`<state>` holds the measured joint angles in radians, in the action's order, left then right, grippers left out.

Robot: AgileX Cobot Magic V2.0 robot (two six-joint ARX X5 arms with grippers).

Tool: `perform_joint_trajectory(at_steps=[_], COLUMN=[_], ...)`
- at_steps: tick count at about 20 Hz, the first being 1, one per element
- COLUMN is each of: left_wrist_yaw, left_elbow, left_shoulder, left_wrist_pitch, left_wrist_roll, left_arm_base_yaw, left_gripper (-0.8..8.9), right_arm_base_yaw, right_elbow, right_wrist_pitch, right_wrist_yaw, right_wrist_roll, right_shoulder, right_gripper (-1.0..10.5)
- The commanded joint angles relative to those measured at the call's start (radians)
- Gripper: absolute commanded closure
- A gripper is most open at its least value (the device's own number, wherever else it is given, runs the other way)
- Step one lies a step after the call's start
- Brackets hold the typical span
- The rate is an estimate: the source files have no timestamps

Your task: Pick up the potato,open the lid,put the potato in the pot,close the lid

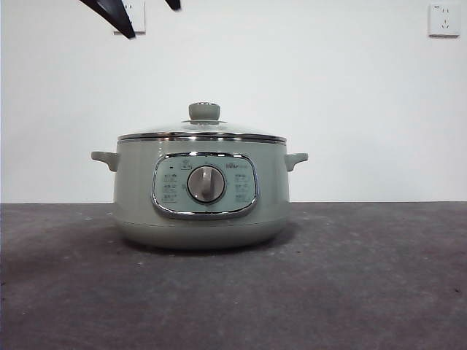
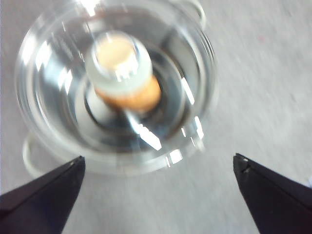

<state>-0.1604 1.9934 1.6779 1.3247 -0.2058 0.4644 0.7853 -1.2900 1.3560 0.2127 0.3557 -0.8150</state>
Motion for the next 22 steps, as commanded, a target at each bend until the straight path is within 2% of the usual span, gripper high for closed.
perform_joint_trajectory(at_steps=[1, 2, 3, 4, 5, 6, 7, 8, 9, 15, 22], left_wrist_yaw=[-0.023, -0.024, -0.023, -0.023, -0.023, -0.023, -0.023, -0.022, -0.023, -0.023, -0.023], left_elbow=[-0.003, -0.003, -0.007, -0.018, -0.035, -0.054, -0.077, -0.106, -0.138, -0.326, -0.329], left_shoulder=[-0.043, -0.061, -0.083, -0.114, -0.147, -0.182, -0.220, -0.262, -0.308, -0.575, -0.677], left_wrist_pitch=[-0.005, -0.005, -0.003, -0.003, -0.003, -0.003, -0.004, -0.004, -0.004, -0.004, -0.004], left_wrist_roll=[0.004, 0.017, 0.023, 0.023, 0.028, 0.043, 0.057, 0.056, 0.059, 0.066, 0.065], left_arm_base_yaw=[0.003, 0.002, 0.002, 0.002, 0.005, 0.012, 0.020, 0.026, 0.027, 0.027, 0.027], left_gripper=[-0.64, -0.60, -0.15, 1.45, 3.88, 6.79, 8.25, 8.20, 8.20, 8.18, 8.17], right_arm_base_yaw=[0.001, 0.001, 0.001, 0.001, 0.001, 0.001, 0.001, 0.001, 0.001, 0.001, 0.001], right_elbow=[0.010, 0.010, 0.010, 0.010, 0.010, 0.010, 0.010, 0.010, 0.010, 0.010, 0.010], right_wrist_pitch=[0.025, 0.025, 0.025, 0.024, 0.024, 0.024, 0.024, 0.024, 0.024, 0.024, 0.024], right_wrist_yaw=[0.005, 0.005, 0.005, 0.005, 0.004, 0.004, -0.001, 0.005, 0.023, 0.019, 0.030], right_wrist_roll=[0.008, 0.008, 0.008, 0.011, 0.012, 0.024, 0.033, 0.029, 0.023, 0.014, 0.015], right_shoulder=[0.000, 0.000, 0.000, -0.001, -0.008, -0.016, -0.021, -0.028, -0.036, -0.071, -0.071], right_gripper=[2.6, 2.6, 2.6, 2.6, 2.6, 3.3, 6.5, 10.0, 9.4, 9.6, 9.6])
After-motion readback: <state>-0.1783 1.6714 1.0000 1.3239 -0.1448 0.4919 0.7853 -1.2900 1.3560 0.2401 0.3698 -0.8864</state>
